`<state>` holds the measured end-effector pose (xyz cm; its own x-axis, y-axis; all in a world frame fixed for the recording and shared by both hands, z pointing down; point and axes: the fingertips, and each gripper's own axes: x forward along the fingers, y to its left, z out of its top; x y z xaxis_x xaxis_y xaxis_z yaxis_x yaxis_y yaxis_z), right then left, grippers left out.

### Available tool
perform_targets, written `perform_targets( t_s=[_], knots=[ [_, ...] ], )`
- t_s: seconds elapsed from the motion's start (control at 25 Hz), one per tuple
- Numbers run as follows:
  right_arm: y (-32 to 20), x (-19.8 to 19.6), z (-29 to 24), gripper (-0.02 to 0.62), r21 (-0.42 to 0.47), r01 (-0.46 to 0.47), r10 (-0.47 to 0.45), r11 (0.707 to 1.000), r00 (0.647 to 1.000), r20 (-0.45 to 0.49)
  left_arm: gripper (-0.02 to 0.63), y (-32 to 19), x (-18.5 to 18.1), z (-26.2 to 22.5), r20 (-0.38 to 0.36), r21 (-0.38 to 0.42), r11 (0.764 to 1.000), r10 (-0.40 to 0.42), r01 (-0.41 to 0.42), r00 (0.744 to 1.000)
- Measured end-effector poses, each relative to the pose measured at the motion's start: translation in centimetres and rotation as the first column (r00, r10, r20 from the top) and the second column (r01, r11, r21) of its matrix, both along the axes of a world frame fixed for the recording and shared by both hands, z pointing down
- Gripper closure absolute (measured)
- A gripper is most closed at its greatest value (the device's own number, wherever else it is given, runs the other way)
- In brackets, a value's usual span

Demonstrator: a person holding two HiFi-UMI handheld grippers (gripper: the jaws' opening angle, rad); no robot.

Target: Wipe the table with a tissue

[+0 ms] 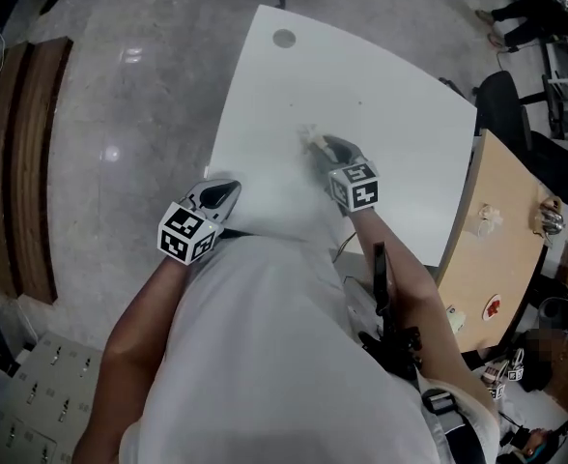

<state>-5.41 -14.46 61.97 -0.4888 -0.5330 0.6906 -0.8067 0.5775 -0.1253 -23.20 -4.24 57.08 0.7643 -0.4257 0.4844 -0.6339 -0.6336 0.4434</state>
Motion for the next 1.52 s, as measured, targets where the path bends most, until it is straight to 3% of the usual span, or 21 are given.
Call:
perform_targets(
  t_s=[0.44,0.8,1.04,1.52],
  knots=[
    [-6.9,-3.9,0.2,0.477,0.034,0.158,-0.156,0.987,0.986,-0.058,0.601,1.1,-1.5,0.4,-0.002,-0.026,0.993,-0.118,0.118,0.993],
    [-10.1,-7.2,1.4,0.477,0.047,0.225,-0.215,0.973,0.962,-0.170,0.600,1.5,-3.4,0.6,0.013,-0.043,0.985,-0.165,0.166,0.986],
    [-9.7,-8.4,2.1,0.477,0.091,0.309,-0.277,0.947,0.926,-0.255,0.601,1.5,-4.4,0.8,0.020,-0.049,0.984,-0.168,0.169,0.986],
    [-7.9,-4.8,2.4,0.477,0.070,0.264,-0.229,0.962,0.919,-0.322,0.600,1.2,-3.1,0.7,0.018,-0.041,0.993,-0.108,0.109,0.994]
  ],
)
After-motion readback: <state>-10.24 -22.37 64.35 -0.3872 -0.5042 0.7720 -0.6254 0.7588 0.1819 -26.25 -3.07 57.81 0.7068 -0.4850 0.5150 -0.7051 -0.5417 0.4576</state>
